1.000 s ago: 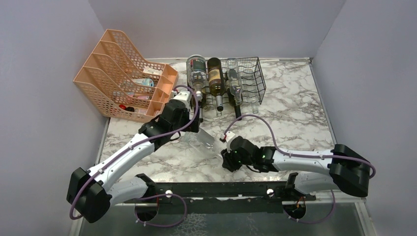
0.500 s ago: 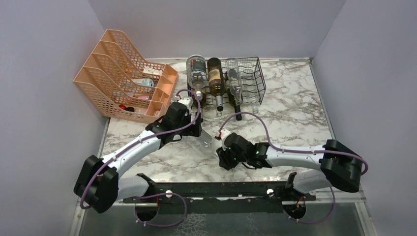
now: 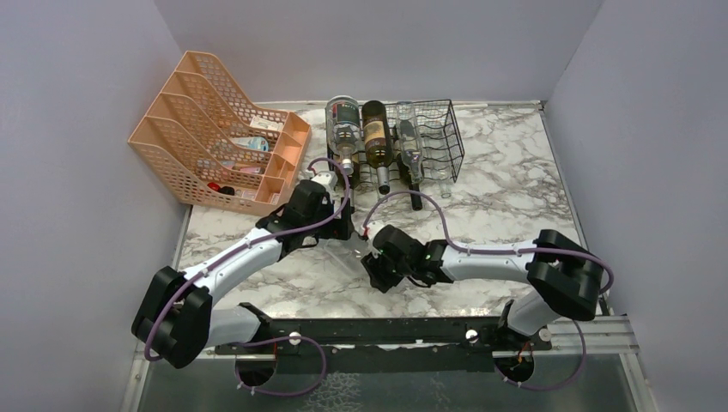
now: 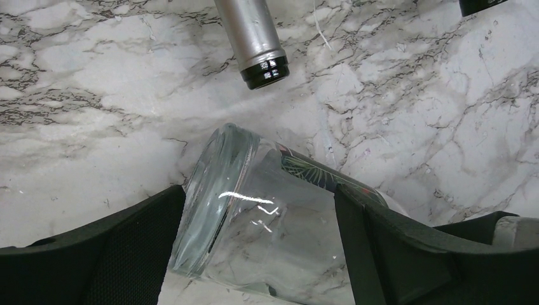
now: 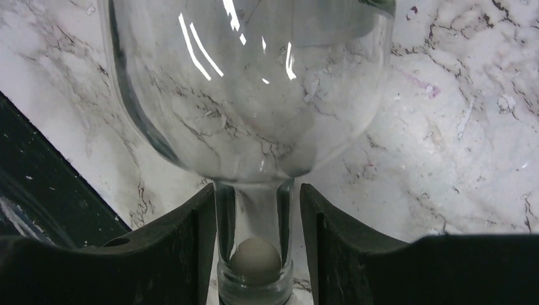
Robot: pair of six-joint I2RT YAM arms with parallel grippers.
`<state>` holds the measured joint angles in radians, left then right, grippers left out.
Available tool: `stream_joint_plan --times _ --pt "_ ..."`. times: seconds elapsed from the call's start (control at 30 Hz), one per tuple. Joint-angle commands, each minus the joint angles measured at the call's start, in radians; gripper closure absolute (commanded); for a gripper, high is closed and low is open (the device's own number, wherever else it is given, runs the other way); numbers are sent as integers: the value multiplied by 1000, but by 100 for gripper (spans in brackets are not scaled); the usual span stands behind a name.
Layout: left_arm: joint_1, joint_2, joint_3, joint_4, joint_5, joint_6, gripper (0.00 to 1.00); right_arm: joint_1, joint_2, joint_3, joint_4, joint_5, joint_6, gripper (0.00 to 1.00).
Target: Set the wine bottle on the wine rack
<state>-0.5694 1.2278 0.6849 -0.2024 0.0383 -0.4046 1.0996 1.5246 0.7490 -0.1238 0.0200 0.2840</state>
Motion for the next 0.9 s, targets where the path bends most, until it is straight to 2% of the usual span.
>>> stream_joint_plan --times 0.0,0.43,0.5,0.53,0.6,0.67,0.87 --pt "2 3 -35 16 57 -20 10 -1 53 49 28 -26 -39 48" --pt "2 -8 -41 22 64 -70 15 -2 123 77 64 -25 -62 49" --pt "2 -16 -49 39 71 -85 17 -1 120 66 76 -20 -59 55" --pt "2 -19 -52 46 77 -91 17 -1 117 59 84 -17 -59 62" --pt "2 -24 -54 56 86 -96 17 -1 111 45 102 -21 -64 86" --pt "3 -28 -54 57 92 -96 17 -2 106 41 109 -29 -72 98" --pt "2 -57 -34 40 88 -96 17 -1 57 32 109 -11 -77 99"
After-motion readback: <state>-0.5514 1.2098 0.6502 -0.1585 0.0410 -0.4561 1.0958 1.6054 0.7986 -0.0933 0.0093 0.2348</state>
